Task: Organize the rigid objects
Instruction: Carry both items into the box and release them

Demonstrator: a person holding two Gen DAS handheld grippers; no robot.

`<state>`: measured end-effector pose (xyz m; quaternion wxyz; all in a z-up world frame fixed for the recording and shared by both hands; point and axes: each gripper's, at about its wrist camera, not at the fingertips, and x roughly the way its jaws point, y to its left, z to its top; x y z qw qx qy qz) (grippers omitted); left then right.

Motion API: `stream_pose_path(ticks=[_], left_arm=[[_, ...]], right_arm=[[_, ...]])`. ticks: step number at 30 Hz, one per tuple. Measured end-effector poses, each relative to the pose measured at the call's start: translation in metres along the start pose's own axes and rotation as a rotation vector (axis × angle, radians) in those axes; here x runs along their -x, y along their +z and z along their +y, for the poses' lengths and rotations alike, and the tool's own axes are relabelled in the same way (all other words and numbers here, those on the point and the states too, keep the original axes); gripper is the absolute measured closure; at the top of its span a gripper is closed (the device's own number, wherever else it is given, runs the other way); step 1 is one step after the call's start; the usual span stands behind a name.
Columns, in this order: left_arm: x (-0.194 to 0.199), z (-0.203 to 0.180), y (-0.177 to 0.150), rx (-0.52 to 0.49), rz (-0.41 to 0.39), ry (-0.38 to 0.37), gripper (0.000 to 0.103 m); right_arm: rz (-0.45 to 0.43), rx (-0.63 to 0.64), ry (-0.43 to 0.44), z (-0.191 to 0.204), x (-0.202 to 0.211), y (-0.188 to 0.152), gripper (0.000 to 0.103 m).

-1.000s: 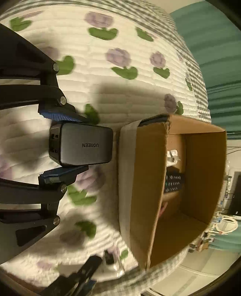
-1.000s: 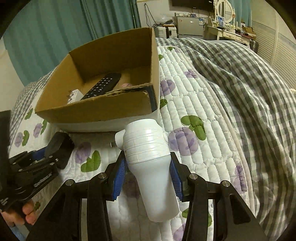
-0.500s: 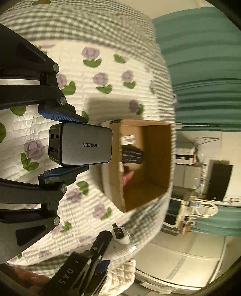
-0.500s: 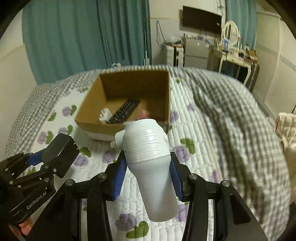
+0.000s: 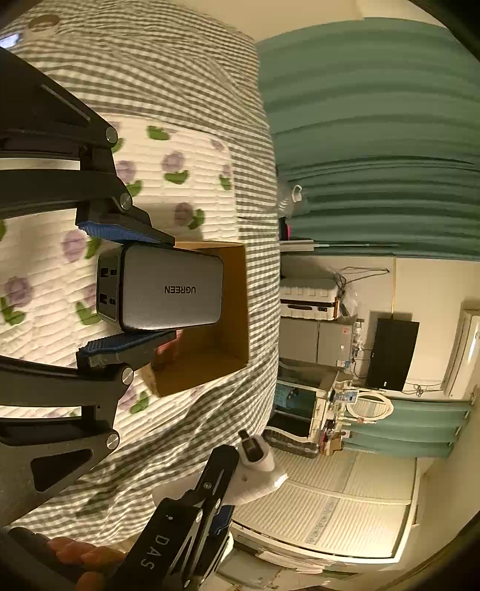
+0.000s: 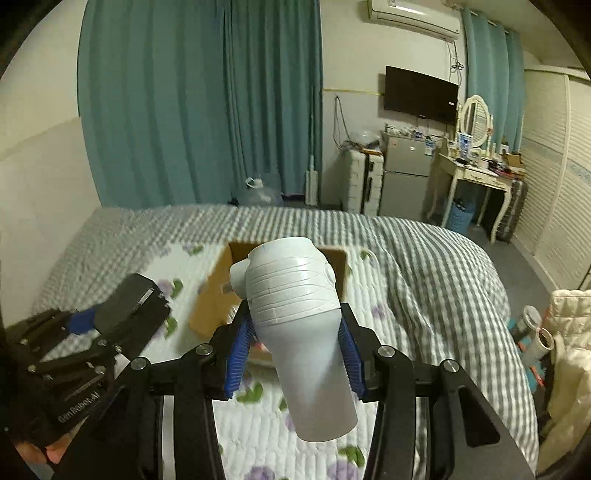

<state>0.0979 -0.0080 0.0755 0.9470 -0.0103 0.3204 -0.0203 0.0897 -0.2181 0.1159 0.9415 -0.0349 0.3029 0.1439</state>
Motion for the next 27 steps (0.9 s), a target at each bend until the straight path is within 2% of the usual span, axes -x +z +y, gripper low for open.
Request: stream_pose_path(ticks=[4,8,18,24,27], left_arm=[[-0.024,-0.006,0.016,-0.036,-0.018,0.0,0.061],[-0.066,-0.011,0.024,-0.044,-0.015,0.008,0.061],[-0.187,-0.013,0.018,-0.054,0.105,0.02,0.061],[-0.217,-0.008,0.012,-0.031,0.148,0.015,0.06],[-0.217,-0.008,0.011,-0.02,0.122,0.02,0.058]], right_arm=[[-0.002,0.018,0.006,-0.001,-0.025,0.019,0.059],[0.017,0.026,0.005,-0.006,-0.062,0.029,0.059],[0.094,0.009,0.021,-0.035,-0.157,0.025,0.059],[0.121,0.016,0.03,-0.05,-0.196,0.016,0.059],[0.136,-0.001,0.059,-0.054,-0.207,0.014,0.059]])
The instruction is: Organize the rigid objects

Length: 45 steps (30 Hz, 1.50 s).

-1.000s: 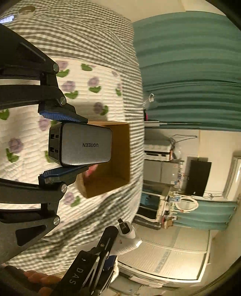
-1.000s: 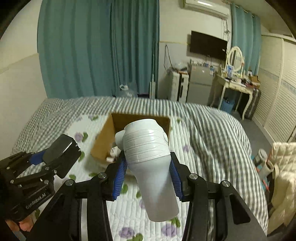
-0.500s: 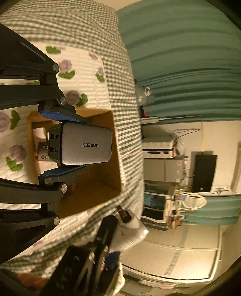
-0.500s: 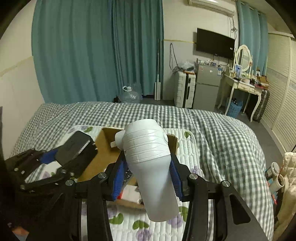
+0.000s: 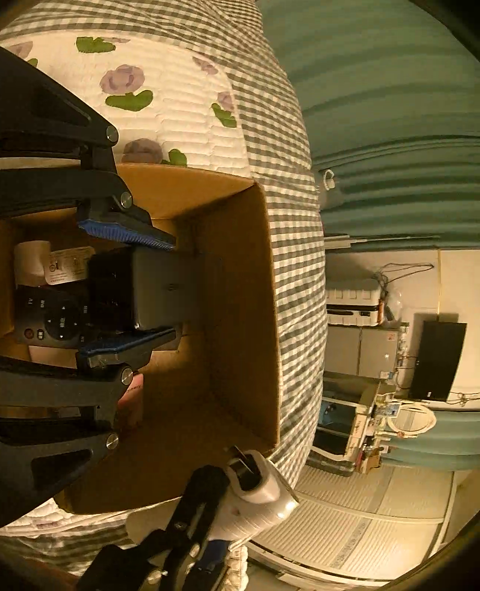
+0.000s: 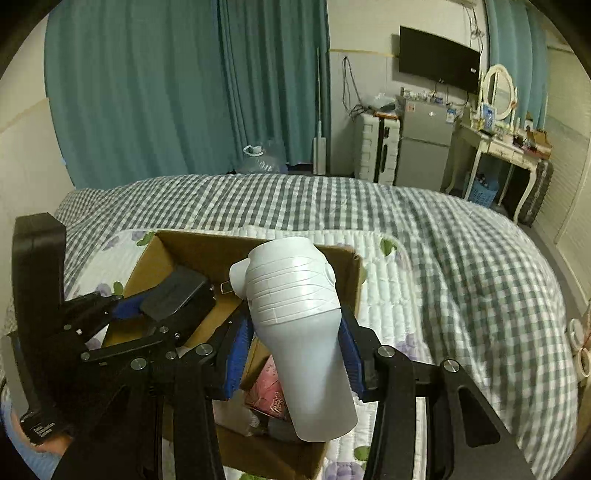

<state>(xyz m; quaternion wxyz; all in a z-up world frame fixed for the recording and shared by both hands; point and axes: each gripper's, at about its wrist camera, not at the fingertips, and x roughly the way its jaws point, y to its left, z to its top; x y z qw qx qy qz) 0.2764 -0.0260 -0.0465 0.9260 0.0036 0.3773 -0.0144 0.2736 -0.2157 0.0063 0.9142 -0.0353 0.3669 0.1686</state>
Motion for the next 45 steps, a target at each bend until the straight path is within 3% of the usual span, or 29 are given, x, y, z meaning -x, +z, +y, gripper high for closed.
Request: stream_pose_path(ticks=[9,18,19,21,23,26,32,41,43,45], left_arm=[[0.038,-0.002,0.004,-0.033,-0.034,0.018,0.057],[0.038,0.011,-0.011,-0.015,-0.018,0.025,0.057],[0.037,0.012,-0.012,-0.014,-0.017,0.022,0.057],[0.037,0.012,-0.014,-0.013,-0.019,0.016,0.057],[0.038,0.013,-0.015,-0.011,-0.022,0.013,0.057],[0.046,0.01,-0.015,-0.007,-0.027,0.017,0.057],[0.105,-0.001,0.001,-0.004,-0.096,0.033,0.057],[0.253,-0.009,0.021,-0.002,-0.232,0.062,0.057],[0.279,-0.006,0.017,-0.008,-0.266,0.057,0.054],[0.306,-0.004,0.008,-0.01,-0.309,0.048,0.04]], right_arm=[[0.002,-0.002,-0.007,0.005,0.001,0.0,0.059],[0.084,-0.023,-0.013,0.009,-0.05,0.003,0.058],[0.084,-0.018,-0.019,0.01,-0.053,0.003,0.057],[0.08,-0.014,-0.027,0.009,-0.056,0.002,0.044],[0.066,-0.035,0.004,0.005,-0.056,0.002,0.043],[0.029,-0.034,-0.016,0.004,-0.044,0.002,0.043],[-0.013,-0.011,-0.058,0.005,0.011,0.01,0.043],[-0.211,0.099,-0.13,0.023,0.195,0.031,0.038],[-0.248,0.073,-0.169,0.027,0.235,0.029,0.036],[-0.285,0.062,-0.194,0.033,0.265,0.024,0.034]])
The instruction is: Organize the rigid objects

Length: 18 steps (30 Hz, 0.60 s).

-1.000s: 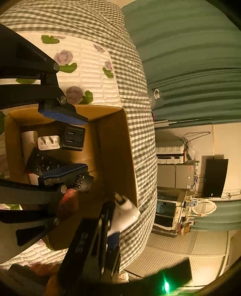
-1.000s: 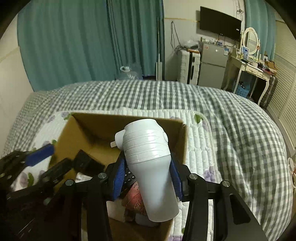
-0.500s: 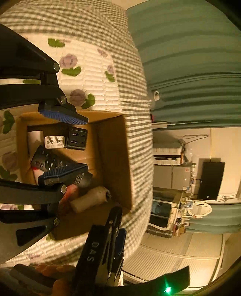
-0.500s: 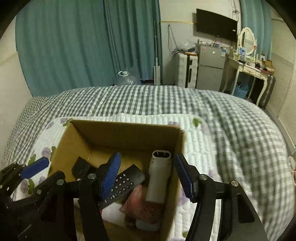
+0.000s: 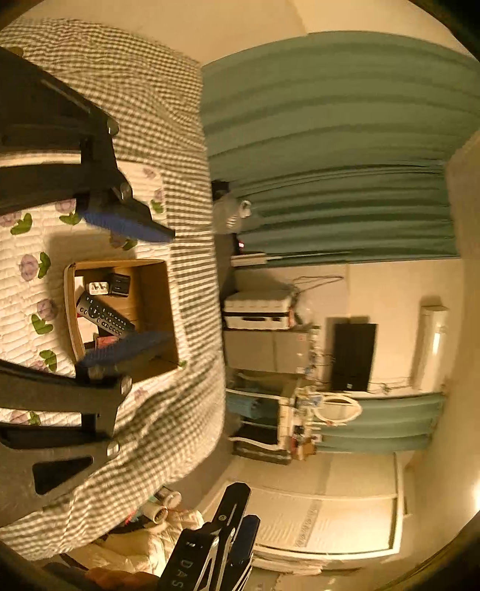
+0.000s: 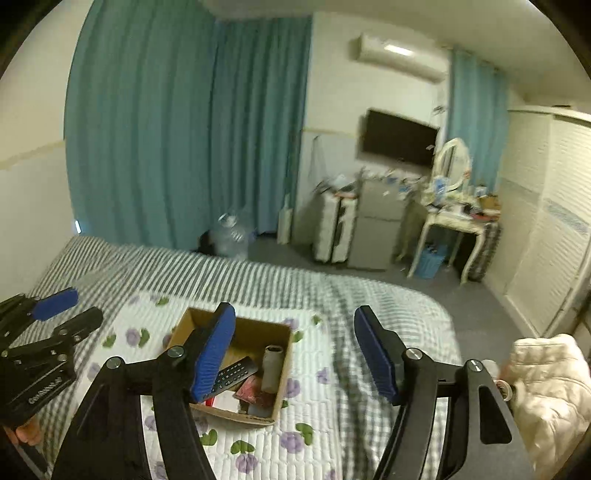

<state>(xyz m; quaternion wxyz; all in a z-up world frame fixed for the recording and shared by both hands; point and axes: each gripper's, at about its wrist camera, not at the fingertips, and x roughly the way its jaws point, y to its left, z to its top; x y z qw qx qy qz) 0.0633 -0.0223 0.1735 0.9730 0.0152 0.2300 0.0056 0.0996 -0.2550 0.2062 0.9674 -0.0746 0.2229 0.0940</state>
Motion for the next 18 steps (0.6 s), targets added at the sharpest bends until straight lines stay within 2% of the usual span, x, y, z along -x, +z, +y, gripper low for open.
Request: stream_pose_path(ticks=[4,6,9,11,15,18], left_arm=[[0.034,0.002,-0.007,-0.027,-0.069,-0.008,0.022],[0.046,0.003,-0.011,-0.045,-0.106,-0.006,0.003],[0.056,0.002,-0.02,-0.076,-0.156,0.005,0.0],[0.055,0.004,-0.027,-0.083,-0.157,0.012,0.0],[0.039,0.013,-0.05,-0.057,-0.139,0.027,0.0],[0.025,0.02,-0.077,-0.032,-0.118,0.042,0.0]], right_arm=[[-0.077,0.006,0.02,0.005,0.051,-0.004,0.017],[-0.112,-0.01,0.03,0.008,0.066,-0.008,0.011],[-0.174,-0.01,0.027,0.017,0.081,-0.016,0.0],[-0.214,0.007,0.007,0.026,0.085,-0.025,0.0],[-0.223,-0.008,0.022,0.037,0.079,-0.046,0.0],[-0.23,-0.016,0.021,0.043,0.057,-0.074,0.0]])
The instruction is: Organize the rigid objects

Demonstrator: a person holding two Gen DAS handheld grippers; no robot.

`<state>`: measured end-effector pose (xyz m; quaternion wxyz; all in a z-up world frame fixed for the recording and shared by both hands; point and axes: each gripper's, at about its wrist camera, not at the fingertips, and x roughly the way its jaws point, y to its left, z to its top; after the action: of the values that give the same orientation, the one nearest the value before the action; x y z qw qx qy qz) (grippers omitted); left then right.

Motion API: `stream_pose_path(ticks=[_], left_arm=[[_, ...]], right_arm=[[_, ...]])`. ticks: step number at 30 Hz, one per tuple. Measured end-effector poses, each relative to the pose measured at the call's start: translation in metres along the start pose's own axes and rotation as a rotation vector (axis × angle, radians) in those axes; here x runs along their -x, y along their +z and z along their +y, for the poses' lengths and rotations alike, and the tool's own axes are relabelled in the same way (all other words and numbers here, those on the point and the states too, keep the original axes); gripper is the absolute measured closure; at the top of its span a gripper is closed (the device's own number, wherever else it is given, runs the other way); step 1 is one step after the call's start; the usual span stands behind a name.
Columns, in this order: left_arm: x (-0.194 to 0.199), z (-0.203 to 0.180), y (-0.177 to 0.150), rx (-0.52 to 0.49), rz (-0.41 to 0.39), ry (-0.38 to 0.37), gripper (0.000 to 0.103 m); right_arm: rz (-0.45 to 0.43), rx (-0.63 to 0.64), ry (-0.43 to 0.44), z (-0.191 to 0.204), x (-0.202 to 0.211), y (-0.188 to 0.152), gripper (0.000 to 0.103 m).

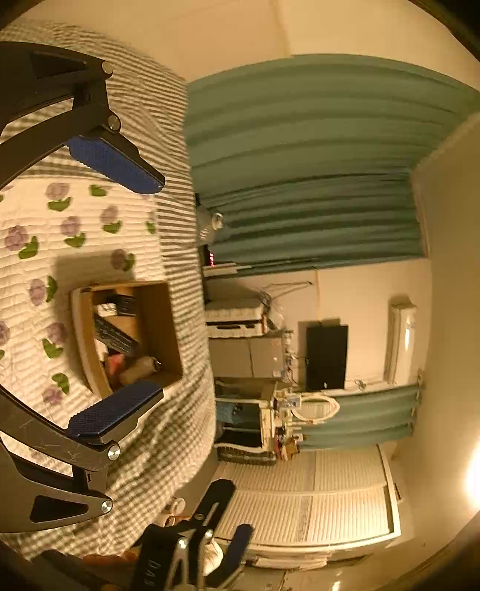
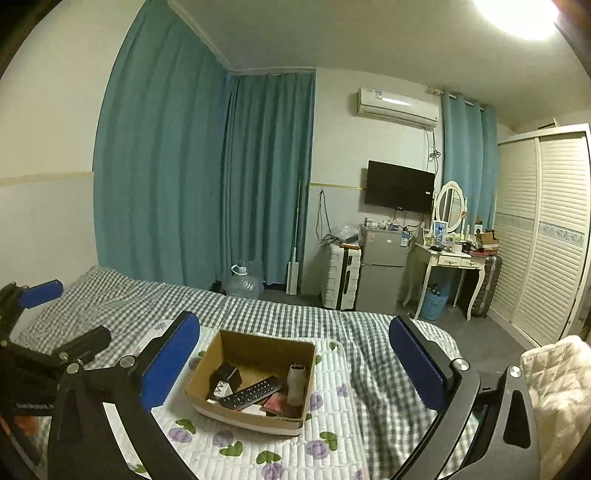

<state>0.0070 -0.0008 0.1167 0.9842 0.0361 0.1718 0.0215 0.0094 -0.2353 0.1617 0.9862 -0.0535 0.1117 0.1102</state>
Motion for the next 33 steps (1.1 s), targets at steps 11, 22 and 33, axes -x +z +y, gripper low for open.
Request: stream_pose_path(ticks=[11,22,33], left_arm=[[-0.053,-0.002,-0.092,0.019,0.078,0.026,0.0],[-0.058,0.0,-0.101,0.032,0.082,0.027,0.0],[-0.065,0.003,-0.104,0.045,0.088,0.039,0.0]], right_arm=[[0.126,-0.024,0.003,0.013,-0.062,-0.124,0.0],[0.131,-0.038,-0.006,0.013,-0.07,-0.139,0.0],[0.144,-0.052,-0.003,0.013,-0.07,-0.141,0.0]])
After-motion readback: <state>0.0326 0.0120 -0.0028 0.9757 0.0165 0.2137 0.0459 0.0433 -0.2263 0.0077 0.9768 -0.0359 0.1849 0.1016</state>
